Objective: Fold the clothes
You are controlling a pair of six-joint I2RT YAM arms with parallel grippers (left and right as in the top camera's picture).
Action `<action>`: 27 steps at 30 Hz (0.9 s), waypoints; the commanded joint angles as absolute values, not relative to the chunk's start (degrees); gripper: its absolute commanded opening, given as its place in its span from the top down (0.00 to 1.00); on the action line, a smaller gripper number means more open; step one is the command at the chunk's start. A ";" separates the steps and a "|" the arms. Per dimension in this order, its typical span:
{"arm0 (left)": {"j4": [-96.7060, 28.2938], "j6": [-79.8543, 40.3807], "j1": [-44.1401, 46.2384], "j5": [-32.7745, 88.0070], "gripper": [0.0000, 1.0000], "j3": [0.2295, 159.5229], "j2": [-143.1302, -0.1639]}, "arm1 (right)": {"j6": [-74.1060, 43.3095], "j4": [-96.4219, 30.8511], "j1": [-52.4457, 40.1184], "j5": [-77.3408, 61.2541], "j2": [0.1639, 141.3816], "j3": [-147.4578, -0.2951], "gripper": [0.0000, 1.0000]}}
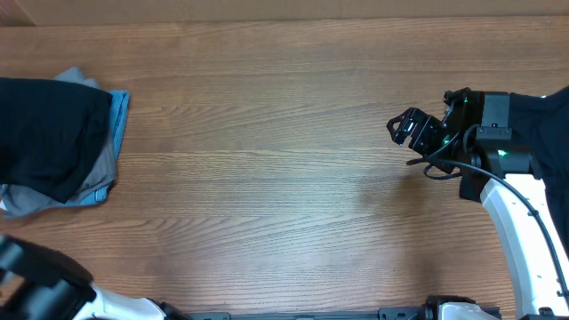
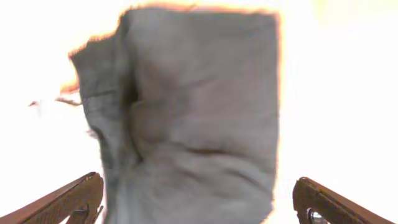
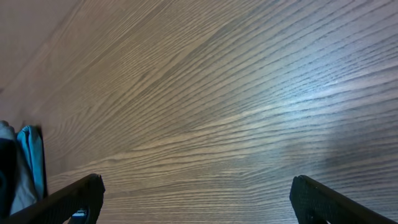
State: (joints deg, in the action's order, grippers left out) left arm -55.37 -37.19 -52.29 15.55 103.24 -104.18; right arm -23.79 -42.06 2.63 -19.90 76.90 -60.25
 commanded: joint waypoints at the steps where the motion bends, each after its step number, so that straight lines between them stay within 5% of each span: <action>1: -56.55 -39.38 -52.77 17.63 0.05 108.57 -96.90 | -23.64 -41.93 2.81 -19.27 76.95 -60.07 0.00; 2: -56.51 -39.29 -52.53 19.38 0.28 108.60 -96.25 | -23.64 -41.91 2.81 -19.29 76.95 -60.07 0.00; 4: -56.60 -38.04 -51.77 22.70 0.96 108.53 -95.94 | -23.64 -41.93 2.81 -19.27 76.95 -60.07 0.00; 16: -60.47 -14.72 -46.57 40.86 0.96 106.10 -107.77 | -23.64 -41.93 2.81 -19.27 76.95 -60.07 0.00; 27: -71.22 -6.09 -47.35 40.07 0.96 104.71 -122.50 | -23.64 -41.93 2.81 -19.27 76.95 -60.07 0.00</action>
State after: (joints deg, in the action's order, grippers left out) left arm -69.84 -11.79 -46.54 38.24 106.19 -117.91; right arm -23.79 -42.06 2.63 -19.88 76.90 -60.25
